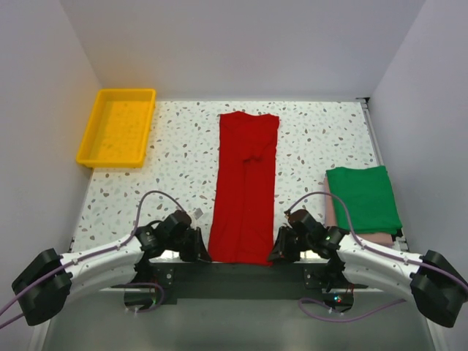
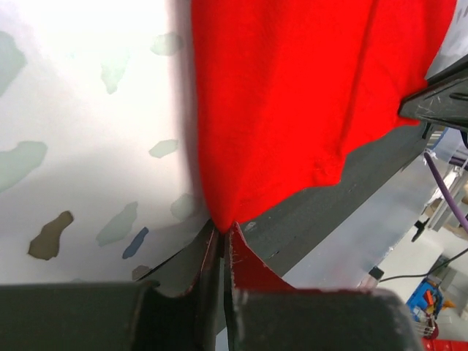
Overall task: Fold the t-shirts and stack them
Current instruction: Fold the tshirt
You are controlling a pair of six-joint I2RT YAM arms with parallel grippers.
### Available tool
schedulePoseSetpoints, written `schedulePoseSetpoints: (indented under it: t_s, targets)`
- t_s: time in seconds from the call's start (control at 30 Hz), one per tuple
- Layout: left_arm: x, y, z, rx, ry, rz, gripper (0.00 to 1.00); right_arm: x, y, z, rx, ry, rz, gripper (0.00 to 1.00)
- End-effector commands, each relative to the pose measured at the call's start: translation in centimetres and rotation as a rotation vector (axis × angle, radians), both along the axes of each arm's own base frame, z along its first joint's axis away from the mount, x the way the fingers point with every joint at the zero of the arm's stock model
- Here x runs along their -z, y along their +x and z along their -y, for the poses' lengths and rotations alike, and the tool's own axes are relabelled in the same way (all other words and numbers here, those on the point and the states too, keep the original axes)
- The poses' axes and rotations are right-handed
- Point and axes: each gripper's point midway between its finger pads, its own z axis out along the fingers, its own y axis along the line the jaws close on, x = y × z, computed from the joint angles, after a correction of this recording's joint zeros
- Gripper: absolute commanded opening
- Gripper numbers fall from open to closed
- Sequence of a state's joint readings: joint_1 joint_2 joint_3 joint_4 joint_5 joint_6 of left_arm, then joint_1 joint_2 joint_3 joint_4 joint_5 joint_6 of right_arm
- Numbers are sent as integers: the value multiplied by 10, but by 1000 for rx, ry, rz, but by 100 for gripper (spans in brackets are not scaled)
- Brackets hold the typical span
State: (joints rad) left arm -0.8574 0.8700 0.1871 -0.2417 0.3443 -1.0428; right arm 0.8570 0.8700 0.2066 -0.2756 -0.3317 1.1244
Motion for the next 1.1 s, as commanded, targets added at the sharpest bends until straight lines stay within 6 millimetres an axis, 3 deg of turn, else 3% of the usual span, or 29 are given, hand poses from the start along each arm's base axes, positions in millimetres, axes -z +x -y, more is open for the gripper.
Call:
schedulePoseSetpoints:
  t_s: [0.0,0.13,0.4,0.57,0.67,0.87,1.07]
  targets:
    - [-5,-1,10,8,-34,12,6,5,-11,5,-34,-14,-32,15]
    - [-12,-6,17,33,-42,14,0,5,-19,14,-54,-33,-40,6]
    - [-32,-14,35,77,-66,30,0,-4,-33,28,-72,-30,-40,1]
    - [-55,3,51,76,-83,96,0,-24,-17,27,-68,-40,58,3]
    - [-66,15,61,69,-86,132,0,-37,-2,19,-55,-35,121,3]
    - [-78,50,78,8,-69,208,0,-65,58,4,1,-120,303,3]
    - [-86,105,78,-120,-61,241,0,-96,121,-7,83,-161,438,3]
